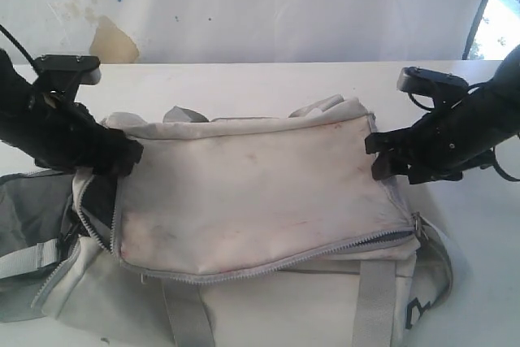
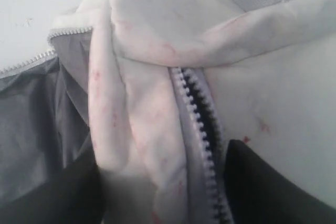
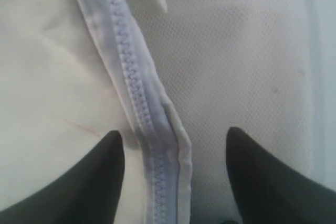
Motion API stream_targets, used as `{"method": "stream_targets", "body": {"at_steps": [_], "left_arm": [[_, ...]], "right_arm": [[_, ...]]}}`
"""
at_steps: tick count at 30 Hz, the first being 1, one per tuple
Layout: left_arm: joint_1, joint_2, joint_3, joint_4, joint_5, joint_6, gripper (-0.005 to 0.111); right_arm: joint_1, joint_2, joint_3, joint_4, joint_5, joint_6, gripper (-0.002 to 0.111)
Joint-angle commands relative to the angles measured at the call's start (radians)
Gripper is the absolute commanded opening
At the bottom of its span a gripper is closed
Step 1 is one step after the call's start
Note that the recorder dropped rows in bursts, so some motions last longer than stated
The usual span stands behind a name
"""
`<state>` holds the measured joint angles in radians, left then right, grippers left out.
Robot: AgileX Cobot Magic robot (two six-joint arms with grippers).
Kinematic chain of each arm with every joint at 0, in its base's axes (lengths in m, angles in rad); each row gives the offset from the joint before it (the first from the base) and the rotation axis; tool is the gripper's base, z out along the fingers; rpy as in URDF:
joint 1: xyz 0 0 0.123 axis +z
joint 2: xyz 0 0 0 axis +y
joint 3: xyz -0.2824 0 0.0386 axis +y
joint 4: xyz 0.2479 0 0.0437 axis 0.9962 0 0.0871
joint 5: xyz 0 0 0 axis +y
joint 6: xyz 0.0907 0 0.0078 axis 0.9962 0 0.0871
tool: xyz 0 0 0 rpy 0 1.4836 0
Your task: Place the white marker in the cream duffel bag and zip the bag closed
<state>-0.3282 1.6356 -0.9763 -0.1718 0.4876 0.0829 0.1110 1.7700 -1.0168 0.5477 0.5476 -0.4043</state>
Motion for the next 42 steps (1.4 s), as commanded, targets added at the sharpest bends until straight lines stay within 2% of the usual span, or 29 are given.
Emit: {"method": "stream_targets", "body": {"at_steps": [1,6,8,10,16,21,27,30,37,39,42], "left_arm": [[0.006,0.03,-0.047,-0.005,-0.024,-0.012,0.041],[0.021,0.067,-0.157,-0.005,-0.024,-0.012,0.015],[0.035,0.088,-0.2,-0.006,-0.018,-0.014,0.007],[0.051,0.112,-0.238,-0.009,-0.016,-0.014,0.0],[0.097,0.189,-0.368,-0.012,-0.016,-0.014,0.0],[0.097,0.279,-0.482,-0.012,-0.016,0.003,0.0],[0.097,0.33,-0.531,-0.013,0.074,0.008,0.0],[0.097,0.326,-0.531,-0.011,0.134,0.075,0.011],[0.097,0.297,-0.566,0.001,0.203,0.092,0.069],[0.097,0.285,-0.578,0.003,0.239,0.092,0.075],[0.097,0.263,-0.597,0.003,0.311,0.092,0.075]], "right_arm": [[-0.003,0.017,-0.006,0.062,-0.051,-0.046,0.042],[-0.003,0.038,-0.01,0.123,-0.078,-0.11,0.009],[-0.003,0.038,-0.01,0.185,-0.077,-0.179,0.0],[-0.003,0.038,-0.01,0.248,-0.09,-0.233,0.0],[-0.003,0.038,-0.01,0.355,-0.189,-0.266,0.0],[-0.003,0.038,-0.01,0.409,-0.259,-0.266,0.0],[-0.003,0.038,-0.01,0.394,-0.194,-0.274,0.0],[-0.003,0.038,-0.015,0.397,-0.112,-0.319,0.005],[-0.003,0.012,-0.06,0.39,-0.036,-0.326,0.043],[-0.005,-0.011,-0.068,0.343,0.019,-0.326,0.046],[-0.02,-0.041,-0.069,0.27,0.117,-0.199,0.045]]}}
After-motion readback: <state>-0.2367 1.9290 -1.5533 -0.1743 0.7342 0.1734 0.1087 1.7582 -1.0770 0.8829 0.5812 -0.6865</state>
